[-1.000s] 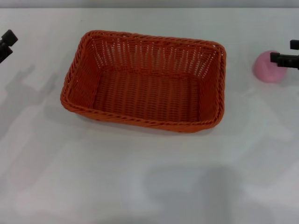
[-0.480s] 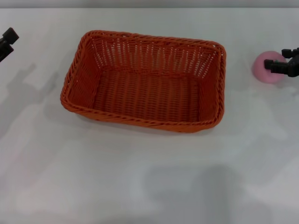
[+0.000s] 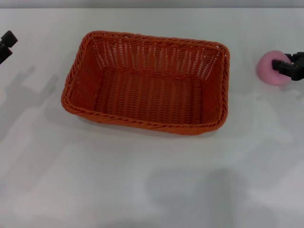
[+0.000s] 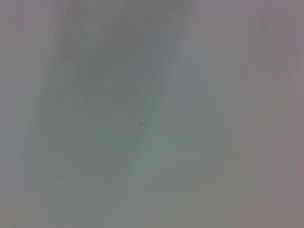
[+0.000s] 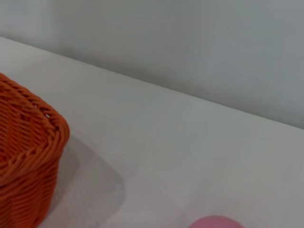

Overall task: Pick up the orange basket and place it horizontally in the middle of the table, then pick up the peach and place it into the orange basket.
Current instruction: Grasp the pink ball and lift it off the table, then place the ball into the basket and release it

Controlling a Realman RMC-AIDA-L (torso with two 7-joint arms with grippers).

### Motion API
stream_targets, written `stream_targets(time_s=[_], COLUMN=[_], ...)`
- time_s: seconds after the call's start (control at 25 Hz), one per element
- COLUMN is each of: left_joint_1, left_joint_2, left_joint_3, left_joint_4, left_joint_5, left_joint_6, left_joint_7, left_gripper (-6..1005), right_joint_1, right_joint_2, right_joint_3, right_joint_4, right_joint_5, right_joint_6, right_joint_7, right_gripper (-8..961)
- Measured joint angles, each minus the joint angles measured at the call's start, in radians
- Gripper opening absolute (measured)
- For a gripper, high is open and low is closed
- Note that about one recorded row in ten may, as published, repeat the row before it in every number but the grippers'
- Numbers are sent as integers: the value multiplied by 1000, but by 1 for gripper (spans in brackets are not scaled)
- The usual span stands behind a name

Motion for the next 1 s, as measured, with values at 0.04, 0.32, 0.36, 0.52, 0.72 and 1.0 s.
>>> stream_targets(time_s=[0.04, 0.32, 0.36, 0.52, 0.72, 1.0], left_joint_1=[1, 3, 3, 3, 3, -3], left_joint_2=[0, 0, 0, 1, 1, -1], left_joint_3=[0, -1, 0, 0, 0, 0], left_joint_4=[0, 0, 0, 0, 0, 0], left_joint_5=[0, 1, 1, -1, -3, -6], left_joint_6=[0, -1, -1, -3, -5, -5], left_joint_7=[0, -1, -1, -2, -2, 0], left_gripper=[761, 761, 761, 762, 760, 757], right_joint_1=[-1, -25, -36, -78, -77, -15], right_joint_2=[0, -4, -5, -4, -4, 1], right_joint_3=[0, 10, 11, 11, 0, -164], right_joint_4=[0, -56, -83, -173, -195, -100], right_joint_5=[3, 91, 115, 214, 329, 425], right_joint_6=[3, 118, 142, 232, 352, 402], right_joint_7=[-1, -15, -14, -11, -18, -88], right_gripper=[427, 289, 281, 246, 202, 163])
